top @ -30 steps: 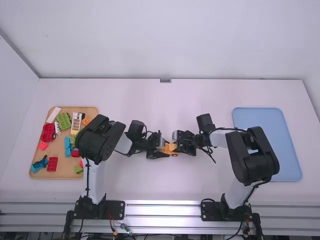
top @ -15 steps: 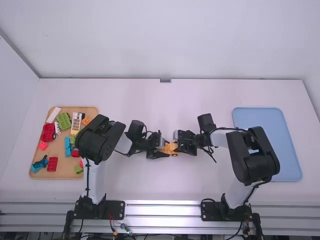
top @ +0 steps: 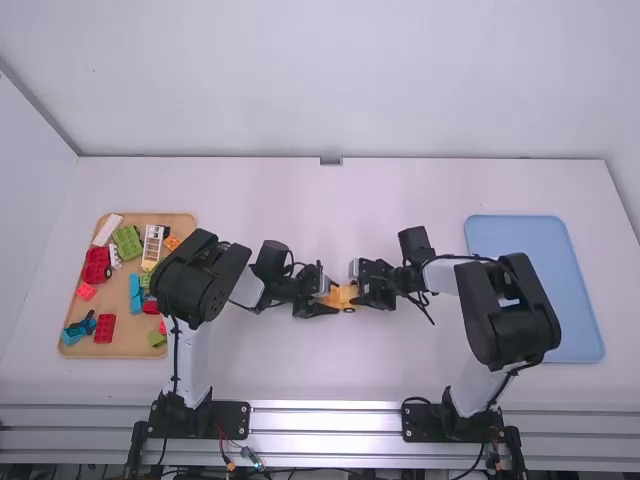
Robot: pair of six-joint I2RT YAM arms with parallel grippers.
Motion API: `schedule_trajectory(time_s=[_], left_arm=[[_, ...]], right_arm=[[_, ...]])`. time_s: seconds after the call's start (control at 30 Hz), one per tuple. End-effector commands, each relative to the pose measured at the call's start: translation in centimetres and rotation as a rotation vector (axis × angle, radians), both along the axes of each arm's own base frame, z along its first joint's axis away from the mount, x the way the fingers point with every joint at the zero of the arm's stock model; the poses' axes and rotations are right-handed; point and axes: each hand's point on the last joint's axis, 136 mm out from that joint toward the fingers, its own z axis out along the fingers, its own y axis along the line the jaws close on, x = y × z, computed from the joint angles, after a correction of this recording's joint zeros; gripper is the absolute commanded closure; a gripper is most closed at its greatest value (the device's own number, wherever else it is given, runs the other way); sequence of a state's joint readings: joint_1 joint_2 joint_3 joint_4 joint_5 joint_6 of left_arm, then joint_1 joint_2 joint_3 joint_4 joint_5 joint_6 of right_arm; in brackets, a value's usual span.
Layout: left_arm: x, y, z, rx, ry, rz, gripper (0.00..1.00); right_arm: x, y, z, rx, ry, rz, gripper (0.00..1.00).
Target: Assemble lego blocks to make yellow taxi
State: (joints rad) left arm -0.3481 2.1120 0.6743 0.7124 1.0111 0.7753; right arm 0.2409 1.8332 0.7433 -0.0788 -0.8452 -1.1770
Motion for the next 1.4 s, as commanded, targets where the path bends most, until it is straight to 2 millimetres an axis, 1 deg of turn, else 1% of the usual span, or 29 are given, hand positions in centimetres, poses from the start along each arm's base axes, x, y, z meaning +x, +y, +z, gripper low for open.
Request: schedule_trajectory(time_s=[0.0, 0.03, 0.13, 0.23, 0.33, 0.37, 0.43, 0.47, 0.53, 0.57, 0.6, 0.67, 0.7, 0.8, 0.83, 0.87, 0.9, 0.93, 0.97, 1.0, 1.07, 1.23, 1.37], left_arm=[[-0.4, 0.5, -1.9, 0.062, 0.04, 0.033, 0.75], [-0.4, 0.6, -1.9, 0.062, 0.041, 0.034, 0.75], [-0.4, 0.6, -1.9, 0.062, 0.041, 0.034, 0.75], [-0.4, 0.6, -1.9, 0.062, 0.04, 0.033, 0.75], [-0.4, 0.5, -1.9, 0.062, 0.041, 0.033, 0.75], [-0.4, 0.6, -1.9, 0.062, 0.04, 0.034, 0.75], [-0.4, 0.5, -1.9, 0.062, 0.04, 0.033, 0.75], [-0.4, 0.5, -1.9, 0.062, 0.04, 0.033, 0.76], [-0.4, 0.6, -1.9, 0.062, 0.04, 0.033, 0.76], [-0.4, 0.5, -1.9, 0.062, 0.04, 0.034, 0.75], [-0.4, 0.5, -1.9, 0.062, 0.041, 0.033, 0.76], [-0.4, 0.6, -1.9, 0.062, 0.04, 0.033, 0.75], [-0.4, 0.5, -1.9, 0.062, 0.04, 0.033, 0.76], [-0.4, 0.6, -1.9, 0.062, 0.041, 0.034, 0.76], [-0.4, 0.5, -1.9, 0.063, 0.04, 0.033, 0.76], [-0.4, 0.6, -1.9, 0.063, 0.041, 0.033, 0.76], [-0.4, 0.6, -1.9, 0.062, 0.04, 0.034, 0.76], [-0.4, 0.6, -1.9, 0.062, 0.04, 0.034, 0.76], [-0.4, 0.5, -1.9, 0.062, 0.04, 0.033, 0.76], [-0.4, 0.5, -1.9, 0.062, 0.04, 0.033, 0.76], [-0.4, 0.5, -1.9, 0.062, 0.04, 0.033, 0.76], [-0.4, 0.6, -1.9, 0.062, 0.04, 0.033, 0.76], [-0.4, 0.5, -1.9, 0.062, 0.04, 0.033, 0.77]], right_arm=[[0.4, 0.1, 0.4, -0.004, -0.018, -0.001, 0.6], [0.5, 0.0, 0.4, -0.003, -0.017, -0.004, 0.66], [0.6, -0.2, 0.4, -0.004, -0.018, -0.011, 0.71], [0.6, -0.2, 0.4, -0.004, -0.018, -0.011, 0.81], [0.6, -0.3, 0.3, -0.013, -0.019, -0.011, 0.82], [0.6, -0.3, 0.2, -0.015, -0.019, -0.013, 0.8], [0.6, -0.3, 0.2, -0.015, -0.018, -0.012, 0.68], [0.6, -0.3, 0.2, -0.016, -0.019, -0.01, 0.65], [0.6, -0.3, 0.2, -0.014, -0.018, -0.012, 0.5], [0.6, -0.3, 0.3, -0.012, -0.018, -0.012, 0.49], [0.6, -0.2, 0.4, -0.002, -0.016, -0.011, 0.34], [0.7, -0.3, 0.8, 0.018, -0.016, -0.014, 0.32], [0.7, -0.3, 1.4, 0.036, -0.016, -0.017, 0.3], [0.7, -0.4, 3.2, 0.087, -0.025, -0.019, 0.28], [0.7, -0.3, 4.1, 0.115, -0.034, -0.017, 0.28], [0.7, -0.2, 4.9, 0.136, -0.047, -0.01, 0.39], [0.8, -0.2, 5.3, 0.138, -0.058, -0.012, 0.59], [0.8, -0.2, 5.4, 0.138, -0.061, -0.012, 0.67], [0.9, -0.4, 5.4, 0.126, -0.066, -0.018, 0.97], [0.8, -0.3, 5.4, 0.122, -0.066, -0.017, 1.0], [0.6, -0.1, 5.0, 0.106, -0.058, -0.012, 1.0], [-0.2, 0.8, 2.8, 0.025, -0.026, 0.008, 1.0], [0.3, 0.8, 1.4, -0.042, 0.001, -0.045, 1.0]])
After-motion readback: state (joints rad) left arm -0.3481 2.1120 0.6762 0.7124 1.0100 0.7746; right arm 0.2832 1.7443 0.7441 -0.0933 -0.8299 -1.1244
